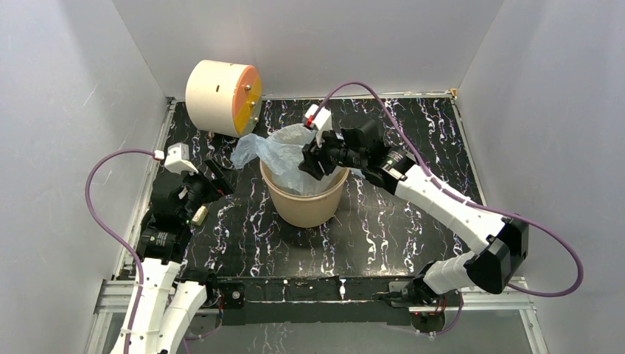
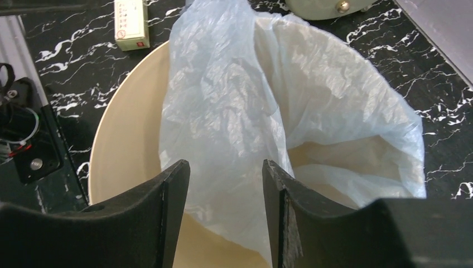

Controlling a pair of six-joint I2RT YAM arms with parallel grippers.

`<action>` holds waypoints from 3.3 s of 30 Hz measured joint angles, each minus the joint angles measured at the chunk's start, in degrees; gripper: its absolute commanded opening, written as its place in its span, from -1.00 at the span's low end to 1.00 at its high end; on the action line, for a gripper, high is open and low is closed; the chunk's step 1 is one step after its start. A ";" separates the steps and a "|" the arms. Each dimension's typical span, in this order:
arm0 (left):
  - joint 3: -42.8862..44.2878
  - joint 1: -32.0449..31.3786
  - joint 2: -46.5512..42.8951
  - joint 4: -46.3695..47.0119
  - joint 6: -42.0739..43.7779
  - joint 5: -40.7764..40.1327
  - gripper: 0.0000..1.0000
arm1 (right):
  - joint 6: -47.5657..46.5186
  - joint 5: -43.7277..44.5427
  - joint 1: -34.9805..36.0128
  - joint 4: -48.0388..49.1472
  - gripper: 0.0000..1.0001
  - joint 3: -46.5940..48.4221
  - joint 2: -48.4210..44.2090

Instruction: Put the trash bags into the trash bin

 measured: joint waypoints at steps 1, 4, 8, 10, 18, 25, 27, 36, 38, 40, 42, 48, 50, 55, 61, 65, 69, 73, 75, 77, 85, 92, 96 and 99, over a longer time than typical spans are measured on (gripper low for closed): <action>-0.04 0.00 -0.04 0.00 0.07 0.07 0.79 | -0.31 0.68 0.09 -0.26 0.12 0.76 0.68; -0.07 0.00 -0.13 0.00 0.48 0.55 0.79 | -0.98 1.81 0.13 -0.50 0.12 2.75 2.21; -0.17 0.00 -0.20 -0.09 1.07 1.14 0.79 | -1.14 1.36 0.13 -0.31 0.16 3.52 1.73; -0.33 0.00 -0.20 -0.11 1.27 1.27 0.79 | -1.14 1.44 0.15 -0.02 0.16 3.50 1.01; -1.03 0.00 -0.07 -0.42 1.49 1.73 0.79 | -1.55 5.07 0.17 -1.07 0.05 5.81 2.05; -1.03 0.00 0.04 -0.39 1.49 2.36 0.79 | -2.67 3.41 0.17 -6.21 -0.31 9.27 8.33; -1.09 0.00 0.11 -0.37 1.51 2.45 0.78 | -2.84 3.23 0.17 -7.39 -0.41 9.27 8.83; -2.93 0.00 0.35 -0.20 1.18 2.86 0.75 | -2.99 1.05 0.17 -7.76 -1.00 9.22 8.11; -2.93 0.00 0.37 0.35 0.50 2.84 0.75 | -2.93 -0.04 0.17 -7.74 -1.00 8.87 7.26; -2.93 0.00 0.37 1.31 -0.90 2.49 0.77 | -2.91 -1.44 0.17 -7.82 -1.00 8.33 5.99; -3.04 0.00 0.42 2.64 -2.99 1.60 0.77 | -2.89 -2.75 0.17 -7.78 -1.00 7.39 4.48; -4.26 0.00 2.82 7.13 -13.60 -4.79 0.74 | -2.62 -4.39 0.17 -7.45 -1.00 5.38 2.25; -4.26 0.00 4.94 8.26 -17.07 -7.30 0.73 | -2.62 -4.46 0.17 -7.43 -1.00 4.98 2.25; -5.88 0.02 8.07 13.22 -21.68 -10.64 0.68 | -2.64 -4.44 0.17 -7.45 -1.00 4.83 2.08; -9.31 0.00 10.29 21.14 -28.37 -12.48 0.56 | -2.64 -4.48 0.17 -7.32 -1.00 4.83 1.97; -14.67 0.00 10.75 27.63 -37.05 -13.73 0.49 | -2.64 -4.70 0.17 -7.30 -1.00 4.83 1.97; -16.90 0.00 12.07 32.68 -44.19 -14.49 0.54 | -2.62 -5.14 0.17 -7.19 -1.00 4.57 1.95; -16.90 0.00 12.61 37.07 -49.31 -14.14 0.55 | -2.62 -5.42 0.17 -7.15 -1.00 4.22 1.95; -16.90 0.00 12.61 38.64 -52.13 -13.66 0.56 | -2.60 -5.51 0.17 -7.15 -1.00 4.20 1.95; -17.16 0.00 12.61 39.80 -54.80 -13.22 0.55 | -2.58 -5.53 0.17 -7.13 -1.00 4.20 1.95; -17.29 0.00 16.59 41.38 -60.24 -10.86 0.38 | -2.34 -5.55 0.17 -7.13 -1.00 4.20 1.95; -16.37 0.00 23.52 43.89 -61.88 -7.87 0.01 | -2.19 -5.55 0.17 -7.13 -1.00 4.20 1.95; -16.37 0.00 24.00 46.05 -62.12 -7.89 -0.39 | -2.19 -5.60 0.17 -7.13 -1.00 4.20 1.92; -16.37 0.00 24.65 47.30 -61.99 -7.74 -0.64 | -2.19 -6.29 0.17 -7.15 -1.00 4.20 1.92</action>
